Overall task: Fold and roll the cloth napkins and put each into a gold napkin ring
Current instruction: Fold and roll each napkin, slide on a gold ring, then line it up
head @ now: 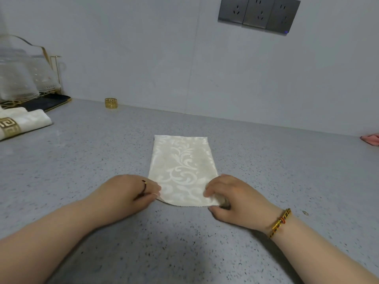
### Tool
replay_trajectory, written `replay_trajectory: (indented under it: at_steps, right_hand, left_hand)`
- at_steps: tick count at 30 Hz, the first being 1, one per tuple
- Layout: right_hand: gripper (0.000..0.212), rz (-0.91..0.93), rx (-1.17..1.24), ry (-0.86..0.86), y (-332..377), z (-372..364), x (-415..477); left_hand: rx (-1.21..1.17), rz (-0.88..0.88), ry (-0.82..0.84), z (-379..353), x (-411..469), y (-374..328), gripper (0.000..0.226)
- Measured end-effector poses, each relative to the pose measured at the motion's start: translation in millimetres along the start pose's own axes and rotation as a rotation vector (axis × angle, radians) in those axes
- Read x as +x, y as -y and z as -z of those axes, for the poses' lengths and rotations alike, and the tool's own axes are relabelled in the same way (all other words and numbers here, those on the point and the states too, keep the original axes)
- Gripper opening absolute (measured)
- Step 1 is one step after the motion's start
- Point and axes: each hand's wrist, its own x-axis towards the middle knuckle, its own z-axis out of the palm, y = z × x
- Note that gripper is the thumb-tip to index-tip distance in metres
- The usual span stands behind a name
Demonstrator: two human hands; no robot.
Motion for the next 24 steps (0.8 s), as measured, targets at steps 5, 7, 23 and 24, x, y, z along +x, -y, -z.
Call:
replay_trajectory:
  at_steps: [5, 7, 23, 24]
  right_hand:
    - [0.037, -0.012, -0.057, -0.027, 1.4, -2.3, 16.1]
    - [0.048, -0.011, -0.008, -0.049, -1.1, -8.5, 18.6]
    - [0.028, -0.412, 0.724, -0.344, -5.2, -12.0, 18.4]
    - [0.026, -0.437, 0.777, -0.350, -4.7, -10.9, 18.9]
  left_hand:
    - [-0.352, 0.298, -0.049, 0.6, -6.6, 12.8, 0.021]
    - [-0.381, 0.325, -0.093, -1.0, -5.8, 12.1, 0.030]
    - [-0.314, 0.382, -0.044, 0.0, -5.5, -10.6, 0.056]
    - [-0.372, 0.413, -0.113, -0.8, -4.9, -9.4, 0.032]
